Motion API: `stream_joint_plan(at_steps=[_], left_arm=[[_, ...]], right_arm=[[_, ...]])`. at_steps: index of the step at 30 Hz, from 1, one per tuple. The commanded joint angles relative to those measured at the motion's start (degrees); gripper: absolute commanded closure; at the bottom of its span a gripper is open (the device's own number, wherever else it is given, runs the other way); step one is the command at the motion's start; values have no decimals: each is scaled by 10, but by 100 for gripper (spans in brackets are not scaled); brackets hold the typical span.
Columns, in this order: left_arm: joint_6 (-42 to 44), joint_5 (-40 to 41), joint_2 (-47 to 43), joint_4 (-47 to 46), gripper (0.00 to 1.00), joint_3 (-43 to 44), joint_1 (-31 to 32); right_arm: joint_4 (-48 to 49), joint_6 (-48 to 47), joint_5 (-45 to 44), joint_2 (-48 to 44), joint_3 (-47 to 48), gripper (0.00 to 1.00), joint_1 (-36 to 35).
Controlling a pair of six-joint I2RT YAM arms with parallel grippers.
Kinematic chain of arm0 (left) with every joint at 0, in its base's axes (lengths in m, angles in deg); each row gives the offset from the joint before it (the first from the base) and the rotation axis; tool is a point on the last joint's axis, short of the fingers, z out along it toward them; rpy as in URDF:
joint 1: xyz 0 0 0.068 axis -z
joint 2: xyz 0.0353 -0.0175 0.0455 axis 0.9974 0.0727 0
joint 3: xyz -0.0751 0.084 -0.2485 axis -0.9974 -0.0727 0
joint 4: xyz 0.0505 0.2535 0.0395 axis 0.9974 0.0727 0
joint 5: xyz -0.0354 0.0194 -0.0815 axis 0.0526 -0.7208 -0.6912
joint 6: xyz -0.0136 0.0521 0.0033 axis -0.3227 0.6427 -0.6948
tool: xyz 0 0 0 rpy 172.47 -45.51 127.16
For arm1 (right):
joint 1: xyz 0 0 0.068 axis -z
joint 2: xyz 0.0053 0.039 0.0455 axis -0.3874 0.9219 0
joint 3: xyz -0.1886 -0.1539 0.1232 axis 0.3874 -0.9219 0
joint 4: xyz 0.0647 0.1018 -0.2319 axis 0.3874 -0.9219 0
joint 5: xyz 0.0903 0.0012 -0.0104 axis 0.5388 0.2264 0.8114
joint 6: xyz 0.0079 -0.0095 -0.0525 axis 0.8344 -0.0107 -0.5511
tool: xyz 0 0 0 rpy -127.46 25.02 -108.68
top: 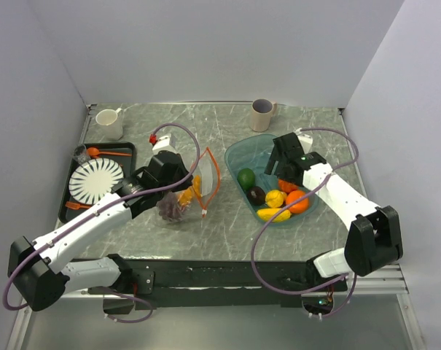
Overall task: Place the food in the zip-top bag and seal the zipper
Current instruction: Pick up the fake fruit from the bin.
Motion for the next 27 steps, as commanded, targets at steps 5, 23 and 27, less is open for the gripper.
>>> stream_joint_plan(at_steps=[5, 23, 27], left_arm=[[11, -11, 11, -18, 99, 22, 1], [12, -19, 28, -20, 99, 34, 1], [11, -23, 33, -17, 99, 38, 1]], right_arm=[[47, 12, 25, 5, -34, 6, 67], [161, -5, 135, 35, -88, 7, 158], [163, -12, 140, 68, -71, 7, 159]])
